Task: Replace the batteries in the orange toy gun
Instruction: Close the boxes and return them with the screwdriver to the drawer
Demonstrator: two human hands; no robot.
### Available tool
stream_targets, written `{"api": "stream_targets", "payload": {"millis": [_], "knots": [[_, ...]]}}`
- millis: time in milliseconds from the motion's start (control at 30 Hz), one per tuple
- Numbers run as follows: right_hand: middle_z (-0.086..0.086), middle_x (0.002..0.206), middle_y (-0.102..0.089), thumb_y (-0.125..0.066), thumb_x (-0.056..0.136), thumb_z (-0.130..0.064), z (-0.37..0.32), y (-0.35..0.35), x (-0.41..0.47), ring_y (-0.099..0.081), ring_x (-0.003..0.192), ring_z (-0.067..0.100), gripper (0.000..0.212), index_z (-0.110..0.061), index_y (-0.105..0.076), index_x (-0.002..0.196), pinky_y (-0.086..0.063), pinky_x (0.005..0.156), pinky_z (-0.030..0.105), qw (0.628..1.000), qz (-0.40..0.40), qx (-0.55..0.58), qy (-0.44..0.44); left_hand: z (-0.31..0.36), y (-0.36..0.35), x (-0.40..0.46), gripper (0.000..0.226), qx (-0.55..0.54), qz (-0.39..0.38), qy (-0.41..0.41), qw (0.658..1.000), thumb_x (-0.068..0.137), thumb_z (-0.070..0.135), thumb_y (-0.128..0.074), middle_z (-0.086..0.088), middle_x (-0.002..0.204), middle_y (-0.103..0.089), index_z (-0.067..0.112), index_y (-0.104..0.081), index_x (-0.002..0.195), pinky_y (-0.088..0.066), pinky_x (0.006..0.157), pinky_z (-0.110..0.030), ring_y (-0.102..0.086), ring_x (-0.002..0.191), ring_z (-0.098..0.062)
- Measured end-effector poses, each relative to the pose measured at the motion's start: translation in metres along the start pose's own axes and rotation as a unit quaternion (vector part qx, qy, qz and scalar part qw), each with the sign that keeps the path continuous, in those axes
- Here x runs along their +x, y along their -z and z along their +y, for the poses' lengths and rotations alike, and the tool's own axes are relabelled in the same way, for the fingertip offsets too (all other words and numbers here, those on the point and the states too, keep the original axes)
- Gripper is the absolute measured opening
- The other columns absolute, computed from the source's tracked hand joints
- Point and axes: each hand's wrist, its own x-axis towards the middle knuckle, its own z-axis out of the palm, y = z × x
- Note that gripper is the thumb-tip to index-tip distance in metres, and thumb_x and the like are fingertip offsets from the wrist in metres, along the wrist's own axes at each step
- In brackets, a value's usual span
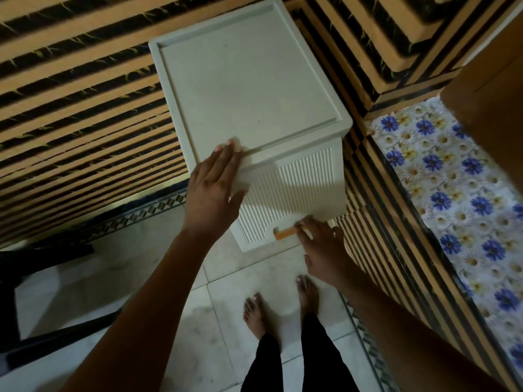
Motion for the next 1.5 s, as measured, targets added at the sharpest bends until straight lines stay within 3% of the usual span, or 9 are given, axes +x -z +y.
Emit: {"api": "stream_targets", "payload": {"millis": [133, 300, 467, 567, 667, 867, 1133, 1333, 1500], "knots": [[0.015, 0.146, -0.051, -0.089, 0.059, -0.023, -0.005, -0.013, 0.050, -0.036, 0.136, 0.036, 0.088, -0.009, -0.057, 0.140, -0.051, 0.097, 0.061, 0.999, -0.034, 0.013, -0.013, -0.002, -0.008, -0.001, 0.080, 0.034, 0.029, -0.018, 0.999, 0.094, 0.028, -0.070, -0.007, 0.169, -0.023, 0.014, -0.029, 0.161, -0.025, 0.124, -0.049, -0.023, 0.155, -0.028], [0.010, 0.157, -0.045, -0.072, 0.084, -0.010, -0.007, -0.023, 0.104, -0.040, 0.147, 0.029, 0.065, -0.007, -0.051, 0.146, -0.038, 0.117, 0.057, 0.989, 0.016, 0.144, -0.042, 0.003, -0.013, -0.001, 0.055, 0.076, 0.060, -0.001, 0.995, 0.108, 0.030, -0.026, -0.007, 0.167, -0.028, 0.016, -0.030, 0.161, -0.026, 0.121, -0.052, -0.027, 0.154, -0.029], [0.019, 0.140, -0.054, -0.087, 0.076, -0.013, -0.032, -0.022, 0.120, -0.050, 0.133, 0.032, 0.078, -0.001, -0.048, 0.143, -0.043, 0.113, 0.042, 0.863, 0.170, 0.380, -0.286, 0.000, -0.017, -0.004, 0.066, 0.099, 0.045, 0.048, 0.993, 0.106, 0.049, 0.003, -0.008, 0.169, -0.024, 0.029, -0.028, 0.161, -0.019, 0.121, -0.057, -0.025, 0.154, -0.035], [0.017, 0.147, -0.051, -0.098, 0.058, -0.035, -0.042, -0.029, 0.138, -0.048, 0.137, 0.035, 0.122, 0.000, -0.029, 0.154, -0.045, 0.113, 0.050, 0.824, 0.138, 0.434, -0.337, -0.011, -0.027, -0.006, 0.053, 0.120, 0.076, 0.037, 0.989, 0.109, 0.039, -0.036, -0.015, 0.166, -0.027, 0.031, -0.028, 0.160, -0.020, 0.122, -0.056, -0.030, 0.149, -0.040], [0.013, 0.147, -0.049, -0.101, 0.052, -0.033, -0.050, -0.031, 0.160, -0.046, 0.139, 0.033, 0.141, -0.001, -0.014, 0.157, -0.041, 0.118, 0.046, 0.790, 0.139, 0.479, -0.356, -0.018, -0.035, -0.009, 0.077, 0.140, 0.092, 0.038, 0.985, 0.095, 0.024, -0.068, -0.016, 0.165, -0.029, 0.031, -0.028, 0.161, -0.024, 0.121, -0.056, -0.033, 0.145, -0.041], [0.019, 0.160, -0.021, -0.100, 0.054, -0.034, -0.053, -0.026, 0.171, -0.025, 0.149, 0.037, 0.157, 0.000, 0.011, 0.159, -0.031, 0.120, 0.043, 0.771, 0.100, 0.502, -0.380, -0.025, -0.040, -0.008, 0.060, 0.138, 0.141, 0.005, 0.980, 0.101, 0.023, -0.061, -0.014, 0.163, -0.036, 0.026, -0.039, 0.157, -0.035, 0.114, -0.055, -0.044, 0.140, -0.041], [0.026, 0.155, -0.029, -0.101, 0.051, -0.033, -0.057, -0.024, 0.170, -0.031, 0.145, 0.042, 0.154, 0.004, 0.003, 0.158, -0.035, 0.118, 0.048, 0.774, 0.118, 0.501, -0.369, -0.035, -0.049, -0.006, 0.059, 0.168, 0.180, -0.034, 0.969, 0.101, 0.025, -0.063, -0.016, 0.155, -0.047, 0.019, -0.040, 0.155, -0.025, 0.121, -0.050, -0.047, 0.137, -0.040], [0.018, 0.144, -0.049, -0.098, 0.058, -0.039, -0.060, -0.016, 0.155, -0.049, 0.134, 0.034, 0.130, -0.003, -0.021, 0.156, -0.048, 0.109, 0.043, 0.781, 0.135, 0.494, -0.359, -0.031, -0.046, -0.008, 0.061, 0.147, 0.170, -0.030, 0.974, 0.101, 0.021, -0.064, -0.015, 0.158, -0.043, 0.020, -0.038, 0.156, -0.017, 0.125, -0.049, -0.042, 0.142, -0.039], [0.016, 0.133, -0.065, -0.086, 0.081, -0.018, -0.066, 0.023, 0.115, -0.062, 0.125, 0.028, 0.062, -0.003, -0.059, 0.135, -0.052, 0.099, 0.032, 0.790, 0.128, 0.510, -0.314, -0.018, -0.016, -0.016, 0.079, 0.044, 0.054, 0.003, 0.998, 0.091, 0.021, -0.075, -0.014, 0.165, -0.032, 0.013, -0.035, 0.158, -0.024, 0.123, -0.057, -0.029, 0.151, -0.036]]}}
